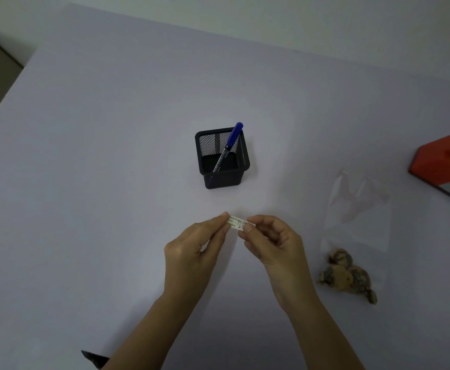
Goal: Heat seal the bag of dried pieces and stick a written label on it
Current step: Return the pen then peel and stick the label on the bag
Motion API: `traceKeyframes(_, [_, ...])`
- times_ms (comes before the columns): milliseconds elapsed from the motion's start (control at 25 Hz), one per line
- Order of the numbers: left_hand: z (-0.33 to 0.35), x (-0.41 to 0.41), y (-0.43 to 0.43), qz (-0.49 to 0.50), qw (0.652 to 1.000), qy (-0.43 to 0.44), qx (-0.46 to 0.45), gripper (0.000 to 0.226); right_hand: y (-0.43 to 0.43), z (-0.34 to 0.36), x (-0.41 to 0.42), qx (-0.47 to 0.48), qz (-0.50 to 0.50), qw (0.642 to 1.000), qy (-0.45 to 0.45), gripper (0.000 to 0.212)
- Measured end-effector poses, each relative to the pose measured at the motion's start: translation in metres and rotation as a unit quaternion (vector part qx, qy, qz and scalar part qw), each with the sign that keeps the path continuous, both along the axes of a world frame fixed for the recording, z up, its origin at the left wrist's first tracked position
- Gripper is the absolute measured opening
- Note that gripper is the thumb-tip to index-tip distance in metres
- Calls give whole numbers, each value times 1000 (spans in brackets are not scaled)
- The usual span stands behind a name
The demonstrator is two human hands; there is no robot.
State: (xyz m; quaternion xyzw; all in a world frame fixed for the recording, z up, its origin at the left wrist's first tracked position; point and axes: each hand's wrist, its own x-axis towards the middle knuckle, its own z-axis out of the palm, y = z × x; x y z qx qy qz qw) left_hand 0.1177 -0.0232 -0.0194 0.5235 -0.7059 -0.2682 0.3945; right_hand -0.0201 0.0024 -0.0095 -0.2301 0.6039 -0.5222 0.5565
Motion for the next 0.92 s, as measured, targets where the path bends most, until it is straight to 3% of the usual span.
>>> traceKeyframes(120, [2, -2, 0, 13, 1000, 15, 15, 22, 0, 0, 1, -13, 9, 1000, 19, 13])
traceKeyframes(360, [5, -8, -2, 50, 983, 90, 149, 11, 2, 1, -2, -43, 77, 995, 54, 7])
traceKeyframes(480, [7, -9, -4, 25, 986, 80, 143, 14, 2, 0, 0, -56, 101, 993, 7, 20])
traceKeyframes(680, [5, -11, -2, 7, 996, 38, 83, 11, -1, 0, 0, -46, 113, 987, 102, 27])
traceKeyframes(920, [5, -11, -2, 8, 999, 10, 36, 12, 0, -7, -5, -53, 116, 984, 124, 10])
